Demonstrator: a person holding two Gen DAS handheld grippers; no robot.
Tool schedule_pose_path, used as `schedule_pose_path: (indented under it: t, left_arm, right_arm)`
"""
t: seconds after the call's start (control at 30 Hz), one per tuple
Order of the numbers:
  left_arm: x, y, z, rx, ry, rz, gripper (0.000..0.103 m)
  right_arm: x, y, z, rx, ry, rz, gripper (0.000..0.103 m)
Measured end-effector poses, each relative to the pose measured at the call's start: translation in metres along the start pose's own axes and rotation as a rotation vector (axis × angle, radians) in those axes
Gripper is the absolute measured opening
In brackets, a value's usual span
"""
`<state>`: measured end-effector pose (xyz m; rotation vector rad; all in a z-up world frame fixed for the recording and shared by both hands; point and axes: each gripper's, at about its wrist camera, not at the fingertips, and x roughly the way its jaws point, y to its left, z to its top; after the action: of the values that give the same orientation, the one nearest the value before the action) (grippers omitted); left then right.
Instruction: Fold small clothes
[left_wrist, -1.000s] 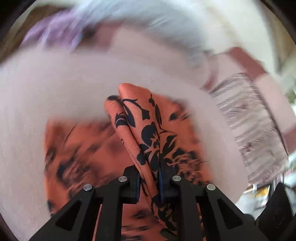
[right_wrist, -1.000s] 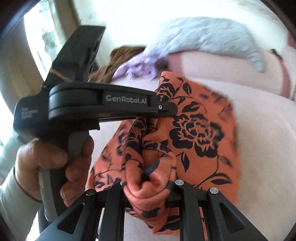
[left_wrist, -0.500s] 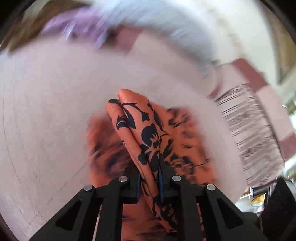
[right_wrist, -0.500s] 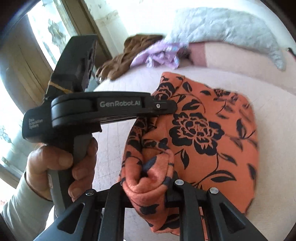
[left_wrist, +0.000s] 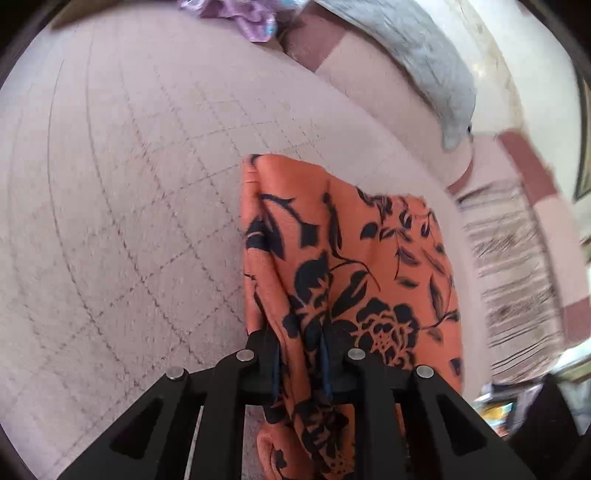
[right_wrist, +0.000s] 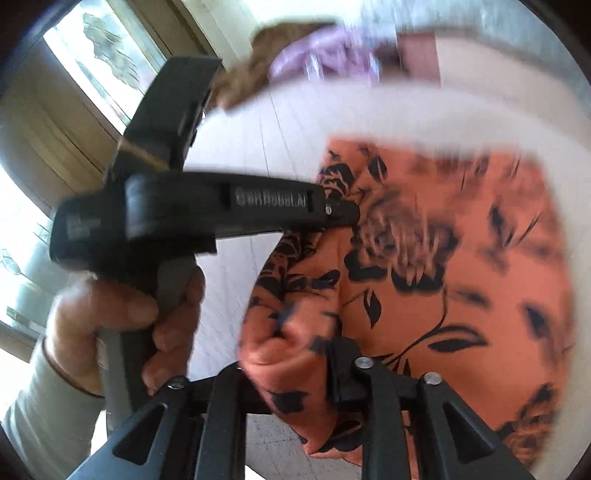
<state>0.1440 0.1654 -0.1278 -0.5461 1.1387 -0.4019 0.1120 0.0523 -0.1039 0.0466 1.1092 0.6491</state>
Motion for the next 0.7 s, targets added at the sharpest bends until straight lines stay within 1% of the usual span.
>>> schedule_pose_path:
  t: [0.03,0.07,0.1,0.13,0.17,0.23,0.27,0.3,0.4,0.43,0.47,0.5,0.53,0.57,0.63,0.67,0.7]
  left_arm:
    - [-0.003,0.001,0.000,-0.010,-0.005,-0.022,0.020]
    - [-0.005,-0.001,0.000,0.002,-0.008,-0.016,0.020]
    - [-0.006,-0.001,-0.001,0.013,-0.007,-0.007,0.020]
    - [-0.006,-0.001,-0.001,0.008,-0.006,-0.006,0.021]
    - [-0.007,-0.003,-0.001,-0.001,-0.008,-0.006,0.022]
    - [-0.017,-0.009,-0.003,0.001,-0.028,0.013,0.024]
    - [-0.024,-0.010,-0.005,0.013,-0.038,0.024,0.026]
    - [-0.035,-0.010,-0.009,0.020,-0.047,0.029,0.026]
    - [-0.065,-0.019,-0.025,0.031,-0.076,0.002,0.031]
    - [-0.075,-0.025,-0.034,0.037,-0.094,-0.011,0.036]
    - [-0.081,-0.029,-0.042,0.038,-0.100,-0.032,0.044]
    - [-0.086,-0.032,-0.051,0.040,-0.096,-0.053,0.049]
    - [-0.089,-0.038,-0.062,0.046,-0.086,-0.051,0.053]
    - [-0.091,-0.042,-0.070,0.051,-0.083,-0.043,0.053]
    - [-0.090,-0.046,-0.084,0.064,-0.072,-0.037,0.053]
    - [-0.086,-0.043,-0.087,0.058,-0.069,-0.009,0.053]
    - [-0.078,-0.038,-0.088,0.037,-0.055,0.018,0.051]
  right_arm:
    - [0.004,0.000,-0.005,0.003,-0.007,0.002,0.027]
    - [-0.002,0.001,-0.010,-0.008,-0.047,0.005,0.033]
    - [-0.010,0.001,-0.014,-0.015,-0.066,0.026,0.053]
    - [-0.014,0.002,-0.018,-0.006,-0.057,0.085,0.067]
    - [-0.017,0.000,-0.024,0.003,-0.050,0.133,0.079]
    - [-0.025,0.004,-0.032,-0.014,-0.063,0.127,0.080]
    - [-0.035,0.008,-0.041,-0.021,-0.090,0.143,0.080]
    - [-0.046,0.003,-0.049,-0.007,-0.120,0.142,0.080]
    - [-0.077,-0.037,-0.065,0.073,-0.192,0.117,0.080]
    - [-0.087,-0.047,-0.068,0.102,-0.218,0.111,0.080]
    - [-0.098,-0.062,-0.070,0.137,-0.240,0.105,0.080]
    - [-0.104,-0.070,-0.072,0.162,-0.250,0.102,0.080]
    - [-0.109,-0.083,-0.078,0.201,-0.261,0.097,0.080]
    - [-0.116,-0.096,-0.070,0.225,-0.262,0.096,0.080]
    - [-0.128,-0.109,-0.076,0.266,-0.261,0.099,0.080]
    - [-0.136,-0.116,-0.075,0.280,-0.262,0.105,0.080]
    - [-0.135,-0.122,-0.077,0.294,-0.260,0.120,0.080]
